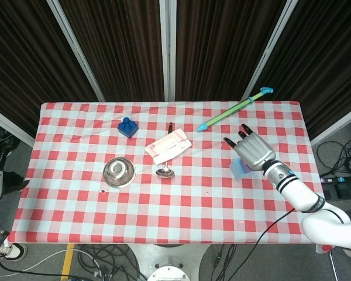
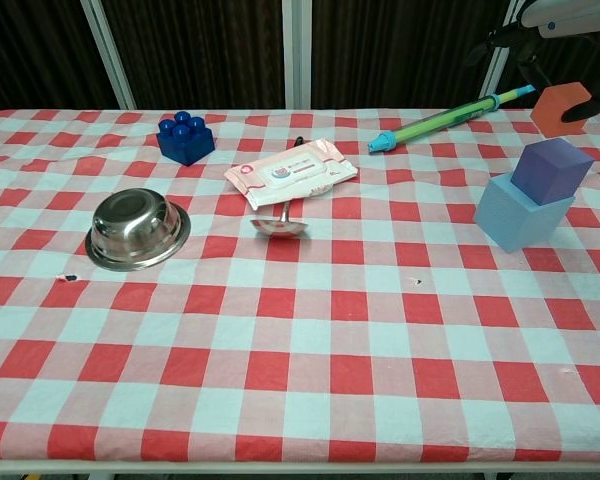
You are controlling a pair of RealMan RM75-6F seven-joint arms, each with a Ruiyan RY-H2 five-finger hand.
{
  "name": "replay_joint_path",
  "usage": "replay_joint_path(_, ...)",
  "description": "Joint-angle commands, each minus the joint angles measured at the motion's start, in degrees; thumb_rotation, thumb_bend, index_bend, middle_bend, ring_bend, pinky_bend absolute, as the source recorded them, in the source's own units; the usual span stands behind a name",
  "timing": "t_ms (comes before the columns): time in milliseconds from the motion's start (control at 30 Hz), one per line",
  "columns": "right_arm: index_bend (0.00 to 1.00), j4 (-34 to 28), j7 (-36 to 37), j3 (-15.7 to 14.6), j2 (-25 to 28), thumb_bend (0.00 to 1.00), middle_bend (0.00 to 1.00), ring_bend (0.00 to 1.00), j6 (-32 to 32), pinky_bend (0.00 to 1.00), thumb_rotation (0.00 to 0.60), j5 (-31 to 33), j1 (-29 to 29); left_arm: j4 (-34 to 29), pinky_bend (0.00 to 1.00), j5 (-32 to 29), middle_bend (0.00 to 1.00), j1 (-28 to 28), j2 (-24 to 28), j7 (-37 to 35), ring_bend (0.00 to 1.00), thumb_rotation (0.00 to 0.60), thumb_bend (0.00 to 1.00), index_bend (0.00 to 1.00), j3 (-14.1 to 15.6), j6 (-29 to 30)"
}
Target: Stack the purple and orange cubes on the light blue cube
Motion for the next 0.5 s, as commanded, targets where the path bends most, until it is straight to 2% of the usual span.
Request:
replay_joint_path(33,0.08,1.04,2.37,-0.21,0.46,0.18,0.49,0.16,-0.96,0.04,0.600,-1.90,-0.13,0.15,0.31,-0.07,0.19,-0.08,-0.12,0.18,0.17,0.600,0.06,0.21,0.08,-0.24)
replay_joint_path(233,0.08,3.15,8.79,0.27,0.76,0.18,0.48,0.16,-1.24,0.05,0.600,-8.27,-1.51,0.79,0.31,-0.53,0.19,-0.23,-0.52,0.66,0.17,0.600,0.06,0.21,0.12,-0.86)
replay_joint_path(500,0.08,8.55,21.05,0.06,-1.16,0.18,0.48,0.16,0.38,0.07,0.600,-21.54,-3.84,1.78,0.31,-1.45,0.19,-0.38,-1.03,1.20,0.17,0.600,0.06,0.21,-0.01,-1.83)
